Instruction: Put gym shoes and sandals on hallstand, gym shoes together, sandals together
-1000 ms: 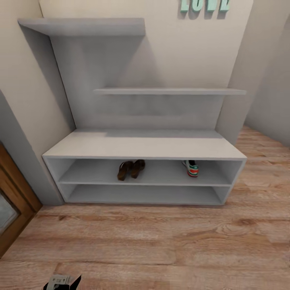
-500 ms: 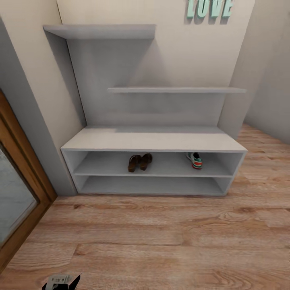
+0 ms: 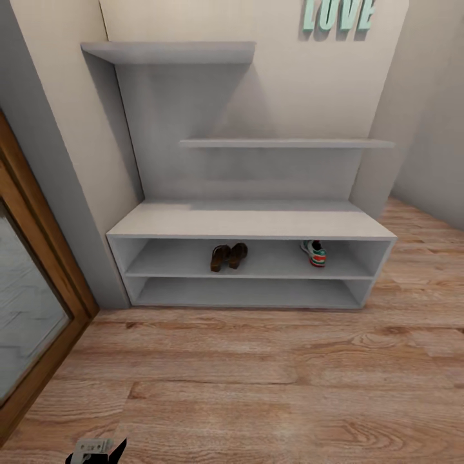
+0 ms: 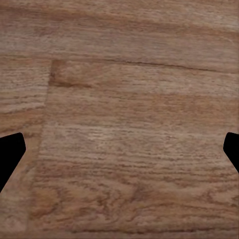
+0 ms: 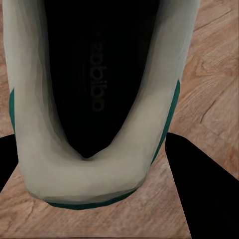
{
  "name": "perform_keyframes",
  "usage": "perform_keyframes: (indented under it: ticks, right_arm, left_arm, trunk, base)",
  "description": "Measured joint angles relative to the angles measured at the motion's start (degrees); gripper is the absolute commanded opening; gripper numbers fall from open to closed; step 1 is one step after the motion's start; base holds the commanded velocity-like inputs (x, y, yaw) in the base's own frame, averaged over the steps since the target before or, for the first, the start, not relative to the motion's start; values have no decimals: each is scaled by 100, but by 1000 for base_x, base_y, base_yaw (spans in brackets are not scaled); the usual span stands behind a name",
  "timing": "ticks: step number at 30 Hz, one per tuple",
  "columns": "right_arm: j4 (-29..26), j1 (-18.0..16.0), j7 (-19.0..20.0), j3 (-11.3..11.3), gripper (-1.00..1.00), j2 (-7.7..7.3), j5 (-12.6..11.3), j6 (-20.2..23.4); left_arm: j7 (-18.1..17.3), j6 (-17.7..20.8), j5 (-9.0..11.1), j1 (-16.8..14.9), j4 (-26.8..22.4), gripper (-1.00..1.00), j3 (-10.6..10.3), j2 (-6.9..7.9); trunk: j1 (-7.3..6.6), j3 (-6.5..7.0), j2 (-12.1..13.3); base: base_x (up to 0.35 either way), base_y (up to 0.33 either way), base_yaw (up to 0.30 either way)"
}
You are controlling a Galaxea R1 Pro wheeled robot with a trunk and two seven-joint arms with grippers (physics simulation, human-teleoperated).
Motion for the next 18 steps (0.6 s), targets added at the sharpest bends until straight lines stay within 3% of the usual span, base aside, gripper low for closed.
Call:
perform_keyframes:
  ticks: [2, 3, 4, 6, 7, 8, 9, 10, 12, 13, 15, 18]
  right_arm:
    - [-25, 0, 0, 87, -100, 124, 76, -2]
    - [-68, 1, -1, 262, -100, 269, 181, -5]
    - [-128, 1, -9, 591, -100, 465, 300, -7]
    - [-148, 0, -16, 768, -100, 569, 335, -11]
    - [-180, -2, -17, 1055, -100, 807, 328, -3]
    - [-191, 0, -6, 1841, -100, 1062, 362, 0]
    - [-207, -1, -15, 2058, -100, 1068, 365, 5]
    - [-244, -2, -26, 2077, -100, 1099, 344, 16]
    - [-357, -2, -34, 2909, -100, 1205, 365, 120]
    - [-409, -13, -45, 3117, -100, 1254, 360, 284]
    - [-494, -69, -94, 3426, -100, 1339, 351, 670]
    - [-614, -203, -218, 3630, -100, 1452, 344, 1157]
  left_arm:
    - [0, 0, 0, 0, 0, 100, 0, 0]
    - [0, 0, -1, -1, 1, 100, 0, 1]
    - [0, 0, 0, -1, 1, 100, 0, 1]
    - [0, 0, 4, -1, 1, 100, 1, 2]
    - [5, 1, 3, 2, -1, 100, 3, 2]
    - [6, 0, 0, -1, 1, 100, 2, 2]
    - [7, 0, -1, -1, 2, 100, 4, 3]
    - [7, 0, 1, 0, 0, 100, 6, 3]
    - [8, -6, 4, 11, 4, 100, 8, 2]
    - [9, -7, 5, 19, -2, 100, 9, 2]
    - [9, -8, 6, 31, -12, 100, 9, 2]
    - [9, -9, 7, 49, -22, 100, 9, 2]
  trunk:
    - [0, 0, 0]
    - [0, 0, 0]
    - [0, 0, 0]
    - [0, 0, 0]
    - [0, 0, 0]
    - [0, 0, 0]
    - [0, 0, 0]
    - [0, 0, 0]
    - [0, 0, 0]
    - [0, 0, 0]
    - [0, 0, 0]
    - [0, 0, 0]
  base:
    - [-1, 1, 0]
    - [0, 0, 0]
    - [0, 0, 0]
    - [0, 0, 0]
    - [0, 0, 0]
    - [0, 0, 0]
    - [0, 0, 0]
    - [0, 0, 0]
    - [0, 0, 0]
    - [0, 0, 0]
    - [0, 0, 0]
    - [0, 0, 0]
